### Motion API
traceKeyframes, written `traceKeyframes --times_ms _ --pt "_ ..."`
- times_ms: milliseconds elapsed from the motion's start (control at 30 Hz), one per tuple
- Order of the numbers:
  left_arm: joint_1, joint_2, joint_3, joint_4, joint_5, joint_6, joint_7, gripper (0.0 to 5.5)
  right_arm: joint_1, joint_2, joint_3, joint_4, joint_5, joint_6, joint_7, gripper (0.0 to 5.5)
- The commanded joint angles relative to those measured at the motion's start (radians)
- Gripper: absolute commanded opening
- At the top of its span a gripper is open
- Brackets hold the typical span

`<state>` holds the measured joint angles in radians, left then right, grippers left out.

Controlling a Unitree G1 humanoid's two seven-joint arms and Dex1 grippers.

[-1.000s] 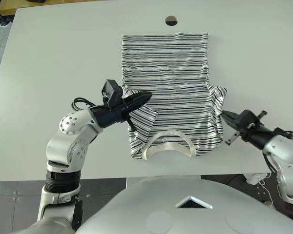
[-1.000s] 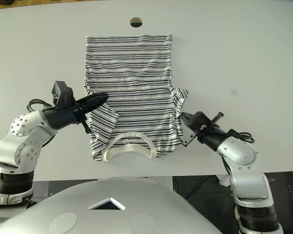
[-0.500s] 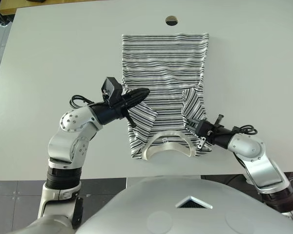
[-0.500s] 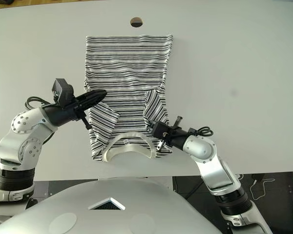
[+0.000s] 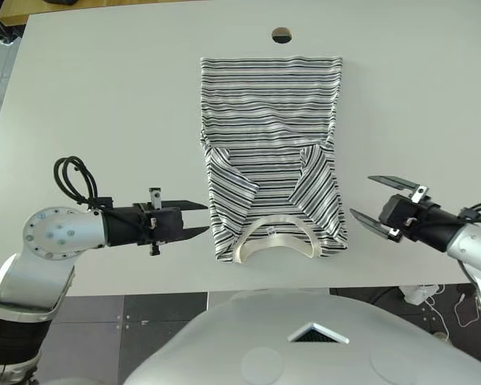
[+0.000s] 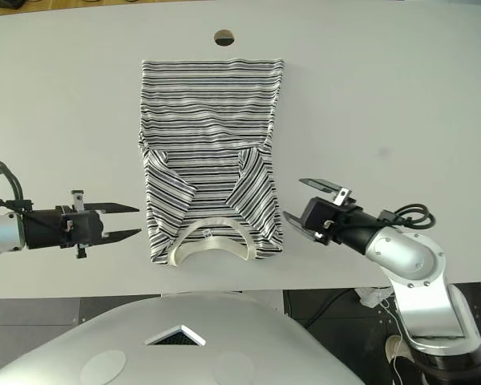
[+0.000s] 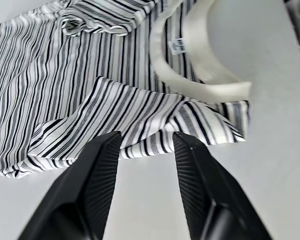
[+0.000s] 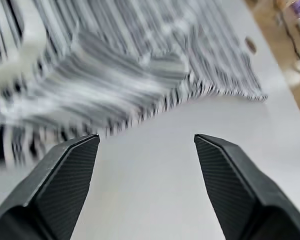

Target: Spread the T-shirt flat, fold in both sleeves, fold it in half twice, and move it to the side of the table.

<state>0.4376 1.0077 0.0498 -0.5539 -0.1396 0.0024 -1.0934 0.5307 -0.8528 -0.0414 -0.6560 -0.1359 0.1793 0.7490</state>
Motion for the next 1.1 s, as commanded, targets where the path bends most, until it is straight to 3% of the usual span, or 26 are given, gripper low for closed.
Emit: traceKeyframes --times_ms 33,333,667,767,1100 --pt "0.027 0.025 -0.034 0.007 0.064 -0.036 -0.014 1.94 0.052 -0.071 0.037 0.055 -0.082 -0.038 0.042 3.48" --pt "-0.058 -0.059 -0.208 0.153 0.253 -0.088 0.082 1.94 0.037 -0.056 0.204 0.036 -0.200 -0.088 0.062 3.48" --pt "-0.115 -0.141 -0.298 0.171 0.259 -0.128 0.116 1.94 -0.031 -0.030 0.295 0.028 -0.201 -0.118 0.070 3.48" --pt "-0.120 -0.143 -0.302 0.172 0.255 -0.129 0.118 1.97 -0.045 -0.033 0.310 0.035 -0.195 -0.125 0.083 2.93" --pt "-0.149 -0.126 -0.323 0.176 0.257 -0.135 0.094 0.33 -0.070 -0.040 0.342 0.077 -0.216 -0.135 0.102 1.03"
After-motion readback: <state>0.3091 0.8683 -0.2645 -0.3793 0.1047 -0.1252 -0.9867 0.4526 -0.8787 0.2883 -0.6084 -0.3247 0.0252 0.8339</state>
